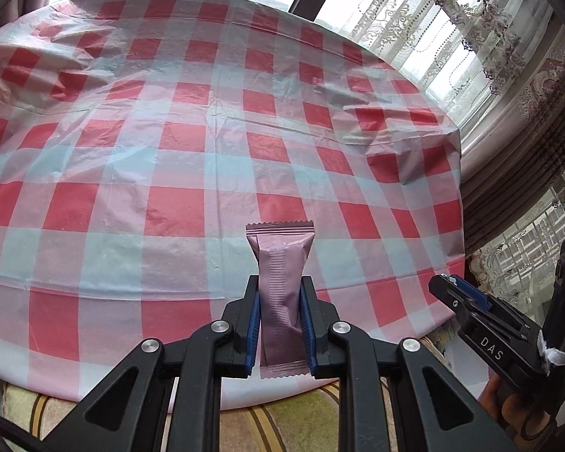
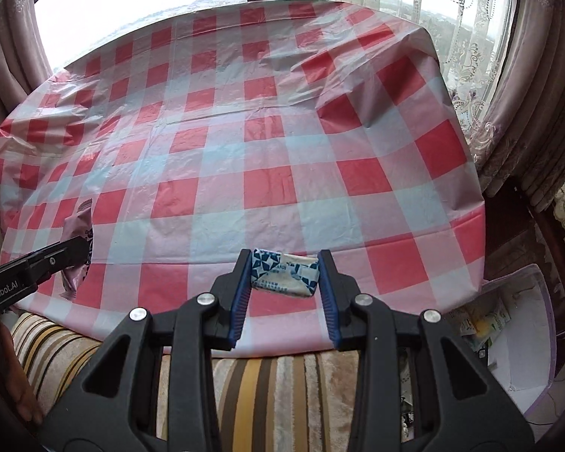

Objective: Organize snacks
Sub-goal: 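Carry the pink bar and the candy to the white box with both tools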

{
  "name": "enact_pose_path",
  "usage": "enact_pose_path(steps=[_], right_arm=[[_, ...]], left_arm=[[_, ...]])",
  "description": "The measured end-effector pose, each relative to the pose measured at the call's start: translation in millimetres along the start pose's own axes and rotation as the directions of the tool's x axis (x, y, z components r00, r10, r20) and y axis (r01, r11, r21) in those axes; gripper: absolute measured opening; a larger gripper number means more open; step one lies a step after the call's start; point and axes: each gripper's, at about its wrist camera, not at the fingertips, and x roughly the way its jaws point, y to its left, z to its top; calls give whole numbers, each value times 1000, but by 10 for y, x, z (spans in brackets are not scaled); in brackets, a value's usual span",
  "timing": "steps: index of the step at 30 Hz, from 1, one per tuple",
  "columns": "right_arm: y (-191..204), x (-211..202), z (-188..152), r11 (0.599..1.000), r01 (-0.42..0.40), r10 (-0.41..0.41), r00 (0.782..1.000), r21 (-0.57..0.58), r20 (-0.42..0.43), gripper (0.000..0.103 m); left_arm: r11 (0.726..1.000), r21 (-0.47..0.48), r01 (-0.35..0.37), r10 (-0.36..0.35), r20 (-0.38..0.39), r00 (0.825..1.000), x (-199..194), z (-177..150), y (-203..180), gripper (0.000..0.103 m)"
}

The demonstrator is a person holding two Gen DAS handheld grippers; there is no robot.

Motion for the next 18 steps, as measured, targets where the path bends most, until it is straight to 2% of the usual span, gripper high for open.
enact_pose_path(steps=[8,18], right_arm=[[-535,-359,-212,995,92,-94,995,44,35,38],[-1227,-721,-505,973,184,-189,982,141,28,38]], left_arm=[[993,86,86,-81,-55,995,61,-122,-573,20],[966,167,198,-177,-133,975,114,-402,-1226,20]])
